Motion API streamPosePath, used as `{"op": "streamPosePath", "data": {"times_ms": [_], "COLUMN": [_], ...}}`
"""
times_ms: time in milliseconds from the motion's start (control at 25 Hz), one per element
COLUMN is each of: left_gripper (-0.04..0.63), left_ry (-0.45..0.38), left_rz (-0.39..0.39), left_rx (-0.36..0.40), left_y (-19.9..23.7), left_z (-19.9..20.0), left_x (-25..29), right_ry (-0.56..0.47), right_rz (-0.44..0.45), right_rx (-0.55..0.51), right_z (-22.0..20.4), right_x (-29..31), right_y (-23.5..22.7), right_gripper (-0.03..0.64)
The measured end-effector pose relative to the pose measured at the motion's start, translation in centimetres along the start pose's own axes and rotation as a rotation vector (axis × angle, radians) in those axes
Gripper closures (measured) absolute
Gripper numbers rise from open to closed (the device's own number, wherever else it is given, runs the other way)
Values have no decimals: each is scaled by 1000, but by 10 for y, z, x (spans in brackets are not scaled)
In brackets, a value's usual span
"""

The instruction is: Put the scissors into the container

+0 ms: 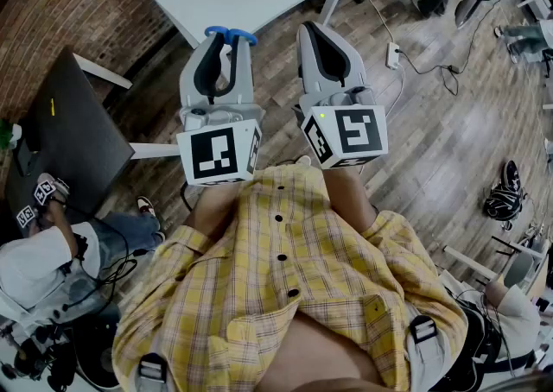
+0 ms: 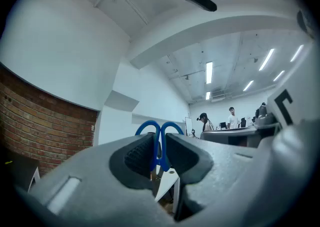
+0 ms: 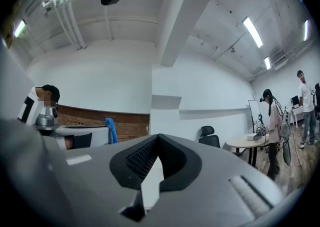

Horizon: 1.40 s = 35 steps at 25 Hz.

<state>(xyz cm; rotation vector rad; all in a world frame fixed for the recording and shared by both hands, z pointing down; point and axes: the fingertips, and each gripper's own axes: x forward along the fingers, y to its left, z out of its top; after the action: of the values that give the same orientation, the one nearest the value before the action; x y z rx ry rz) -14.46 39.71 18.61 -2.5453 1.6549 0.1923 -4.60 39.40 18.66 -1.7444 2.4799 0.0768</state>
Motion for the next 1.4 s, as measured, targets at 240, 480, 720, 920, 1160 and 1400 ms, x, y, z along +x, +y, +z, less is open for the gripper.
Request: {"op": "streamPosePath", "data": {"times_ms": [240,480,720,920,1160,1400], "left_gripper": [511,511,511,511,511,511], "left_ry": [6,8,20,34,39,65], "left_rz": [-6,-2,5,12,37,57], "left_rx": [-6,-9,0,9,11,18], "left_y": [-8,-20,-38,-58,-84,-99], "left_z": [-3,-5,-11,-18,-28,-37], "left_x": [-5,-2,6,21,32,36], "right_ry": [4,-11,-12,1,-9,16], "right_rz": [-4,-4,4,27,55,83], "right_rx": [3,30,48,46,49,74], "right_z": [-3,-1,-3,-7,-13,-27], "right_x": [-8,-16,-23,-26,-29,-36], "right_y": [-2,-16,-36,-58,-88,-98], "right_gripper": [611,612,612,611,611,611]}}
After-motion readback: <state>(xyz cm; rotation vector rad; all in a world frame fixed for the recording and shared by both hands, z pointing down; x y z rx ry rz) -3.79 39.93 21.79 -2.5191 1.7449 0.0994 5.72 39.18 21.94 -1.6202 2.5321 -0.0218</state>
